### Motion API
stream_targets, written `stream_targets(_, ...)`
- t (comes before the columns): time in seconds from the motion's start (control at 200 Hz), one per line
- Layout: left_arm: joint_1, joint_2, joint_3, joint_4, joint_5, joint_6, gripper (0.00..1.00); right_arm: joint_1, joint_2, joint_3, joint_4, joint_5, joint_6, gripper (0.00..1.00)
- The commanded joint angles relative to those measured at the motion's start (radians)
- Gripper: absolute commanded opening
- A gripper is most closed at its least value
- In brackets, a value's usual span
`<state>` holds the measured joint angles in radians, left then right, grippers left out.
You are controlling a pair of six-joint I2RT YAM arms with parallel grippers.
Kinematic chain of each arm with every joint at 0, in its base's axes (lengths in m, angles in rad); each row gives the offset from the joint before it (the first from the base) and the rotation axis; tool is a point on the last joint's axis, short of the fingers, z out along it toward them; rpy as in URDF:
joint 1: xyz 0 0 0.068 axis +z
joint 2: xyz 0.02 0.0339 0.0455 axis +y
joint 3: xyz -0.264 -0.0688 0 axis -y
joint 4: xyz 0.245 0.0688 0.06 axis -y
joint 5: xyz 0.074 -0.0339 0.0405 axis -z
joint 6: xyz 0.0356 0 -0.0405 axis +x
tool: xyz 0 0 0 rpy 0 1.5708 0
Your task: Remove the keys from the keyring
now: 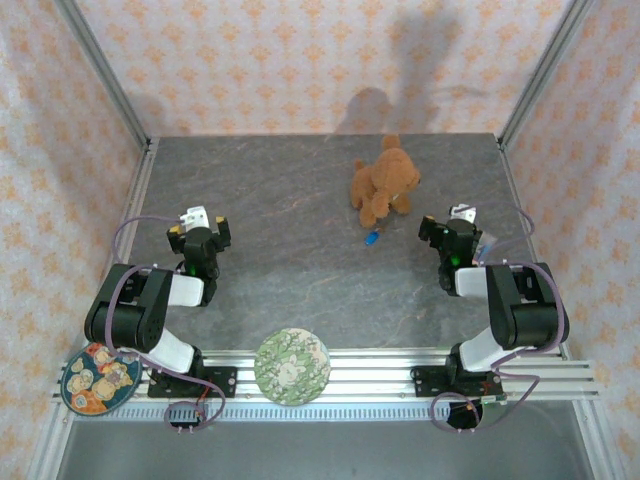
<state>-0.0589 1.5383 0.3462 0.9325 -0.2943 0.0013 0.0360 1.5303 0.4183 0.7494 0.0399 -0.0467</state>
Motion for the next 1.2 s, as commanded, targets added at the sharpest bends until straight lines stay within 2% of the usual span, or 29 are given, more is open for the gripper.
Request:
stream_targets(0.0, 0.002, 0.002, 0.017, 0.017, 0.001, 0.002, 1.0, -0.004, -0.006, 0.005, 0.022, 0.001, -0.009, 0.99)
stream_targets(0.636, 0.006, 0.0, 0.019, 0.015, 0.002, -0.001, 1.0, -0.003, -0.014, 0.006, 0.023, 0.011, -0.006, 0.99)
stream_targets(0.681, 0.0, -0.015, 0.018, 0.01, -0.015, 0.003, 1.0, -0.002, -0.051, 0.032, -0.058, 0.014, -0.003, 0.99)
stream_targets(0.781, -0.007, -0.092, 0.071, -0.157, -0.019, 0.007, 1.0, -0.002, -0.137, 0.108, -0.248, 0.021, -0.003, 0.99)
stream_targets(0.886, -0.01, -0.16, 0.151, -0.348, -0.058, -0.004, 1.0, -0.004, -0.214, 0.142, -0.343, 0.013, 0.032, 0.99)
stream_targets(0.966, -0.011, -0.202, 0.164, -0.381, -0.072, -0.013, 1.0, -0.004, -0.281, 0.16, -0.401, -0.023, 0.092, 0.99)
stream_targets(1.041, -0.009, -0.256, 0.181, -0.437, -0.062, -0.091, 1.0, -0.004, -0.34, 0.2, -0.512, -0.036, 0.216, 0.99)
stream_targets(1.126, 0.003, -0.306, 0.205, -0.511, 0.025, -0.26, 1.0, -0.007, -0.371, 0.287, -0.802, 0.106, 0.561, 0.99)
stream_targets(1.196, 0.014, -0.327, 0.217, -0.563, 0.124, -0.398, 1.0, -0.015, -0.358, 0.312, -0.853, -0.036, 0.544, 0.99)
